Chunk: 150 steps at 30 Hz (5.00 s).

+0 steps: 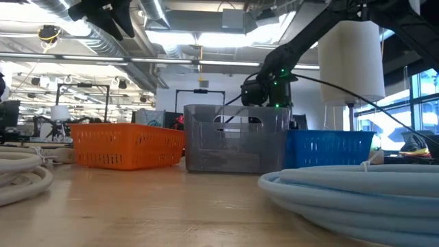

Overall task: Pick & Place USB Port
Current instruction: Put the light brown HDMI cable into the black bin, then put the black charger cable into the blue bin

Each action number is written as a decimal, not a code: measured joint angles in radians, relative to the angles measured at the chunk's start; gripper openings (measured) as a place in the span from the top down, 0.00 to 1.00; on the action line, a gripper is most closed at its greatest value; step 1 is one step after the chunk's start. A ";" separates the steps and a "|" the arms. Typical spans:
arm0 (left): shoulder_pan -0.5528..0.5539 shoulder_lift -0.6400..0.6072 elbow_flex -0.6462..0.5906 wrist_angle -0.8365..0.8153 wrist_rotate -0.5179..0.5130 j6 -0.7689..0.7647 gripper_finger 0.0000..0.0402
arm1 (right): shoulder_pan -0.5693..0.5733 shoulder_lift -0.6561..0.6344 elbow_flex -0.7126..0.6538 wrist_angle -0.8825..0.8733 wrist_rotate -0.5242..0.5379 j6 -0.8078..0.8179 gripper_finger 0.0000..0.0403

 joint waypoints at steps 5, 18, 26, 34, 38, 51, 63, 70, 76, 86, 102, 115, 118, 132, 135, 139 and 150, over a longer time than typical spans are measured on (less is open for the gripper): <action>0.000 0.000 0.000 0.000 0.000 0.000 0.54 | 0.001 0.001 -0.001 0.001 -0.041 -0.002 0.95; 0.000 0.000 0.000 0.000 -0.001 0.000 0.54 | 0.007 -0.025 -0.009 -0.064 -0.040 0.006 0.97; 0.000 0.000 0.000 0.000 -0.031 0.000 0.54 | 0.060 -0.165 -0.009 -0.112 -0.034 0.046 0.97; 0.000 0.000 0.000 0.000 -0.062 0.000 0.54 | 0.148 -0.356 -0.007 -0.130 -0.039 0.131 0.97; 0.000 0.000 0.000 0.000 -0.075 0.000 0.54 | 0.195 -0.447 -0.007 -0.142 -0.042 0.190 0.97; 0.000 0.002 0.000 0.000 -0.070 -0.003 0.54 | 0.412 -0.589 -0.005 0.075 -0.139 0.427 0.97; 0.000 0.002 0.000 0.000 0.023 0.100 0.54 | 0.620 -0.558 -0.003 0.532 0.055 0.571 0.97; 0.000 0.002 0.000 0.000 0.084 0.199 0.54 | 0.708 -0.476 -0.003 0.676 0.056 0.611 0.97; 0.000 0.000 0.000 -0.008 0.099 0.210 0.54 | 0.742 -0.389 -0.003 0.679 0.057 0.660 0.97; 0.000 -0.001 0.000 -0.040 0.120 0.216 0.54 | 0.746 -0.364 -0.169 0.893 0.088 0.766 0.97; 0.000 -0.001 0.000 -0.054 0.113 0.209 0.54 | 0.745 -0.384 -0.642 1.572 0.102 0.995 0.97; 0.000 -0.001 0.000 0.033 0.112 0.227 0.54 | 0.672 -0.384 -0.729 1.599 0.006 1.083 0.97; 0.000 -0.001 0.000 0.046 0.115 0.235 0.54 | 0.660 -0.384 -0.729 1.603 0.003 1.103 0.94; 0.000 -0.001 0.000 0.043 0.117 0.258 0.54 | 0.652 -0.384 -0.730 1.723 -0.032 1.155 0.47; 0.000 -0.001 0.000 0.043 0.118 0.261 0.54 | 0.652 -0.384 -0.730 1.828 -0.032 1.154 0.45; 0.000 -0.001 0.000 0.042 0.118 0.262 0.54 | 0.652 -0.415 -0.729 1.945 -0.033 1.125 0.45; 0.000 -0.001 -0.001 0.043 0.119 0.281 0.54 | 0.657 -0.664 -0.619 2.101 -0.042 0.701 0.49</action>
